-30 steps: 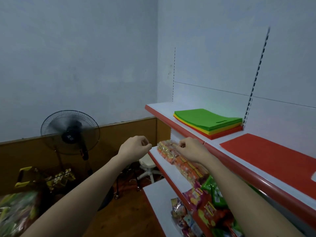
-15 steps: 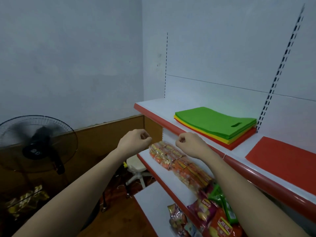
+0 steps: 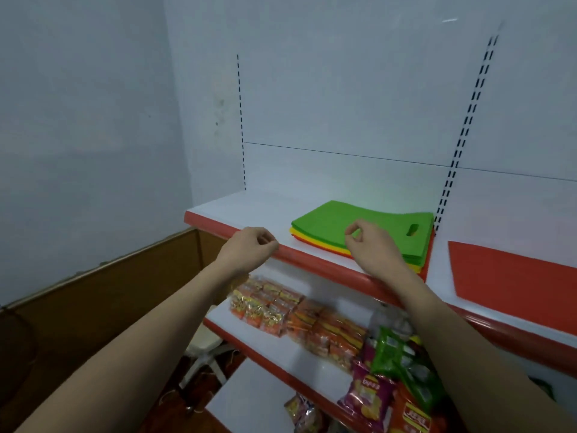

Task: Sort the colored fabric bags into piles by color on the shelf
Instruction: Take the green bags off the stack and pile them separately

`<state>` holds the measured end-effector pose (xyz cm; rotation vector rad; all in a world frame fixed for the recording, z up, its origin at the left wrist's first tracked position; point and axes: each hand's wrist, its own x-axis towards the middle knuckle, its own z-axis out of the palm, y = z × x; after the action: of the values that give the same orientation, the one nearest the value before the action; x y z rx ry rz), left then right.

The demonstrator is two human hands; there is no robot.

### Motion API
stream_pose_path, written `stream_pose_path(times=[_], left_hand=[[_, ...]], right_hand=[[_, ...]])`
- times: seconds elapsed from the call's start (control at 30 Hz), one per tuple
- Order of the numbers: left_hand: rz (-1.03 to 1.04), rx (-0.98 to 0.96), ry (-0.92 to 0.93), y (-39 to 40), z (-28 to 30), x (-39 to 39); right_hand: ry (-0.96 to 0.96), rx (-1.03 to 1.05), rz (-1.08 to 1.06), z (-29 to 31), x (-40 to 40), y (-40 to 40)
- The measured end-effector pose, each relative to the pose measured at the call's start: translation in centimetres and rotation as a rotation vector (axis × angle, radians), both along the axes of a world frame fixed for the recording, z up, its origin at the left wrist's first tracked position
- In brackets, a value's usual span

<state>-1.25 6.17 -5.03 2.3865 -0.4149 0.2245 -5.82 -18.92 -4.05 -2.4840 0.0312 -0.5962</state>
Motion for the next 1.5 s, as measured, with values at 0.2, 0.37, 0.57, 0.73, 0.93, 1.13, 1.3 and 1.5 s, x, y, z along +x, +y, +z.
stream_pose_path(times=[0.2, 0.37, 0.57, 0.73, 0.93, 1.13, 1.3, 1.5], left_hand=[[-0.030, -0.130, -0.002, -4.2, -0.1, 6.0], [-0.030, -0.112, -0.050, -7.5, -0.5, 11.2], [-0.063, -0.064, 0.053, -10.3, -2.8, 14.9], [-0.071, -0.146, 0.065, -10.4, -4.0, 16.3], [-0.075, -0.168, 0.019, -10.3, -5.2, 17.0], [-0.088, -0.111, 0.004, -10.6, -5.4, 17.0], [-0.103, -0.121, 0.089, -10.6, -5.2, 17.4], [-0.087, 0.005, 0.108, -10.6, -3.8, 17.4]], right_hand=[[-0.196, 0.135, -0.393, -0.9, 1.1, -5.7], [-0.157, 0.171, -0.648, -3.3, 3.0, -9.6], [-0.266, 0.348, -0.662, -5.6, 3.4, -9.4], [-0.303, 0.265, -0.660, -5.8, 3.1, -9.3], [-0.409, 0.120, -0.686, -6.4, 3.1, -9.2], [-0.417, -0.004, -0.729, -6.8, 3.1, -9.1], [-0.392, 0.008, -0.728, -6.8, 3.3, -9.0], [-0.218, -0.016, -0.781, -5.7, 3.3, -9.0]])
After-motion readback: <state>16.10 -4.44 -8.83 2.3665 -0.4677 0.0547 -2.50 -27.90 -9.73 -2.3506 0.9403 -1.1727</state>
